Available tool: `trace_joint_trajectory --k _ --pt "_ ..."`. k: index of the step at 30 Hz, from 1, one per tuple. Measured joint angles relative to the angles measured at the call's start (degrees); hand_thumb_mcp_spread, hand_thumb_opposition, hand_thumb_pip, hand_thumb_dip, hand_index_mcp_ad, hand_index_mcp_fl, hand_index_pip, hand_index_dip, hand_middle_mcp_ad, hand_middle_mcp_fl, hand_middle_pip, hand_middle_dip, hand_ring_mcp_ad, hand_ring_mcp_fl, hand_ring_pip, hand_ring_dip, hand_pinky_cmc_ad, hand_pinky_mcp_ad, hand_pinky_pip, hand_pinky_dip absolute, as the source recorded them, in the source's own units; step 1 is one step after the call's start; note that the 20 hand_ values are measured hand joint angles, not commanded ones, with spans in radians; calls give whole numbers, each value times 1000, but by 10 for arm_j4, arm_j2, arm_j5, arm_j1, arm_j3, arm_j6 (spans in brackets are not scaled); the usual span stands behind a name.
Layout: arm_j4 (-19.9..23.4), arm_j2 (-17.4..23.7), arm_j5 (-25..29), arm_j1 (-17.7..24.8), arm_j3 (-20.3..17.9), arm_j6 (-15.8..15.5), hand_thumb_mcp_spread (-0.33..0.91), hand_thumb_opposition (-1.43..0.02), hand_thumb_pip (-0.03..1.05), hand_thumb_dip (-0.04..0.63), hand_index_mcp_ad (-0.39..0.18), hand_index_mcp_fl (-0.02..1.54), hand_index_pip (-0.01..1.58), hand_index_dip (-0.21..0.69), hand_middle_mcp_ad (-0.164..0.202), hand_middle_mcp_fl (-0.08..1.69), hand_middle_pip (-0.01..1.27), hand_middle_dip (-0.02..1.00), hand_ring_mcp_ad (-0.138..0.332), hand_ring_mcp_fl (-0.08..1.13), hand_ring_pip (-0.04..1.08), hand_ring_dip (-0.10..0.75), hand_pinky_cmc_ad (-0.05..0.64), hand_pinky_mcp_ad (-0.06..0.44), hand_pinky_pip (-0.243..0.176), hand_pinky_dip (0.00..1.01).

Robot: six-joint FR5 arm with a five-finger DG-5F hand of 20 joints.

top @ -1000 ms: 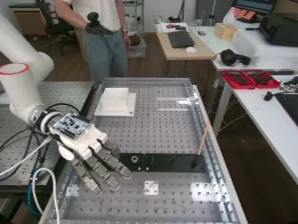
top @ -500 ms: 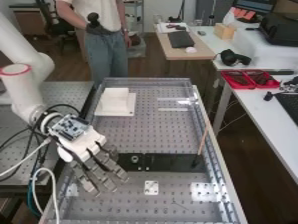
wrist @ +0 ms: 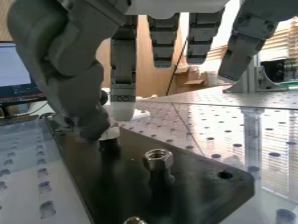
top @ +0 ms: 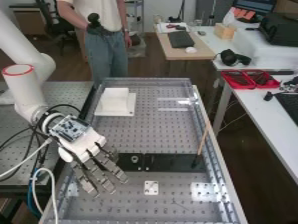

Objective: Grab the larger nut and place it in the white container

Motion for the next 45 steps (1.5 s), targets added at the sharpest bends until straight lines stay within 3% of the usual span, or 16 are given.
trace_joint_trajectory --k 29,37,43,45 --pt "-1 -11 11 7 2 4 319 -866 770 236 -115 86 1553 169 86 3 127 229 161 0 89 119 365 291 -105 494" --pt "19 -16 17 8 3 -11 311 -869 738 236 -112 222 1543 154 82 19 126 229 164 0 89 119 365 291 -105 490" --pt "35 -18 11 4 2 -19 290 -826 661 209 -61 487 1543 157 80 47 127 229 145 0 89 119 363 291 -105 464" --pt "36 -18 9 4 3 -18 290 -826 660 209 -61 497 1543 157 80 101 127 229 150 0 89 119 367 291 -103 449"
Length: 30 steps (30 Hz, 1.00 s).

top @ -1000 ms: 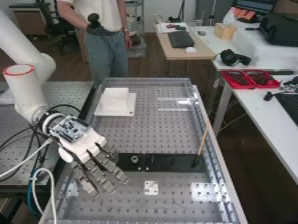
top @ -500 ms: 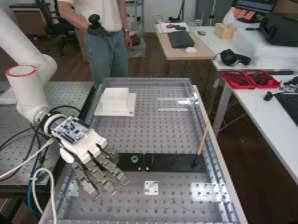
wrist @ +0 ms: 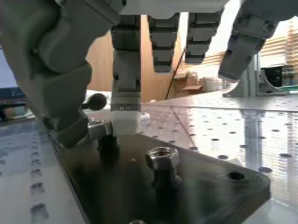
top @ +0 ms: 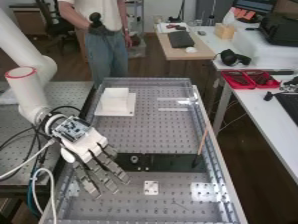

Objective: Grab the larger nut and place it in the white container

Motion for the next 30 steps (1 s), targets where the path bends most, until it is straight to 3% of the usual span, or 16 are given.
trace_joint_trajectory --k 3,8,17,21,30 --pt "3 3 -5 -1 1 0 290 -822 632 209 -61 585 1543 157 84 117 127 227 138 0 89 119 367 295 -89 414" --pt "11 20 -23 -4 2 -13 291 -824 627 213 -61 585 1543 157 80 120 126 229 129 0 89 119 354 295 -75 407" --pt "12 90 -94 0 1 -43 290 -824 627 213 -61 586 1543 157 80 120 126 229 129 0 89 119 347 295 -73 387" --pt "-23 125 -174 4 12 -42 290 -824 627 213 -61 586 1543 157 80 120 126 229 129 0 89 119 346 295 -63 387" --pt "-115 134 -350 7 55 -14 290 -824 627 213 -61 586 1543 157 79 120 126 229 131 0 89 119 346 295 -59 358"
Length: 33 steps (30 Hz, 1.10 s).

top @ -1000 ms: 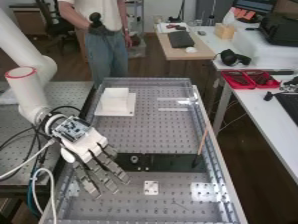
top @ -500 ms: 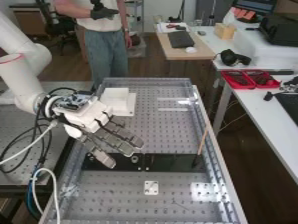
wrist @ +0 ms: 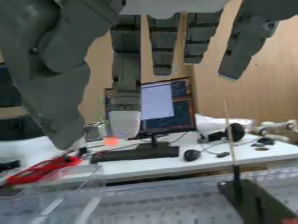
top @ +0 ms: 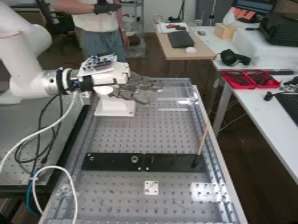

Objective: Grab the larger nut and place it in the white container

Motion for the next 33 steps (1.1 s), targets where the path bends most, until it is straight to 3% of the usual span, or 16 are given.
trace_joint_trajectory --k 7,12,15,33 --pt "-66 -14 -121 -4 31 24 293 -853 630 213 -72 456 1545 157 73 86 126 229 115 0 89 119 351 276 -61 298" --pt "-76 -17 -156 -9 29 33 353 -890 630 215 -77 332 1545 157 75 72 126 229 120 0 89 119 353 276 -44 239" --pt "-74 -12 -161 -9 17 36 386 -927 630 216 -119 293 1543 157 66 68 126 229 112 0 89 119 340 279 -42 223" --pt "-48 4 -164 27 -25 70 394 -958 630 253 -134 264 1543 157 66 72 127 236 105 0 87 119 333 262 -45 194"
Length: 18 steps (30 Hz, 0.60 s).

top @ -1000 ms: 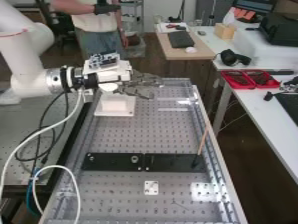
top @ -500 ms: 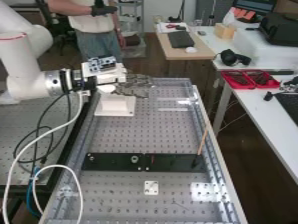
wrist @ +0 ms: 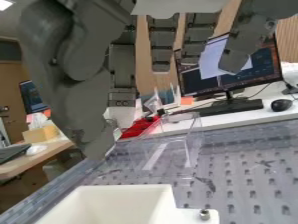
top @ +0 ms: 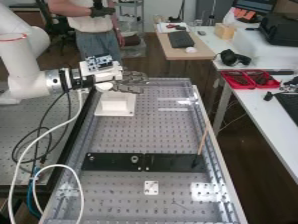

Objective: Grab the larger nut and place it in the white container

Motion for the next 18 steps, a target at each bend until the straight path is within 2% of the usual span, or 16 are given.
trace_joint_trajectory --k 9,13,18 --pt "3 -4 7 20 -6 5 417 -956 630 253 -136 246 1543 157 63 72 127 234 101 0 98 124 325 265 -45 194" --pt "5 -10 7 25 -3 7 422 -988 628 257 -168 239 1543 157 63 68 127 237 101 0 96 126 325 262 -45 194" --pt "2 -14 7 27 2 4 442 -1002 632 264 -171 227 1545 157 63 68 127 237 101 0 96 126 323 262 -45 194"
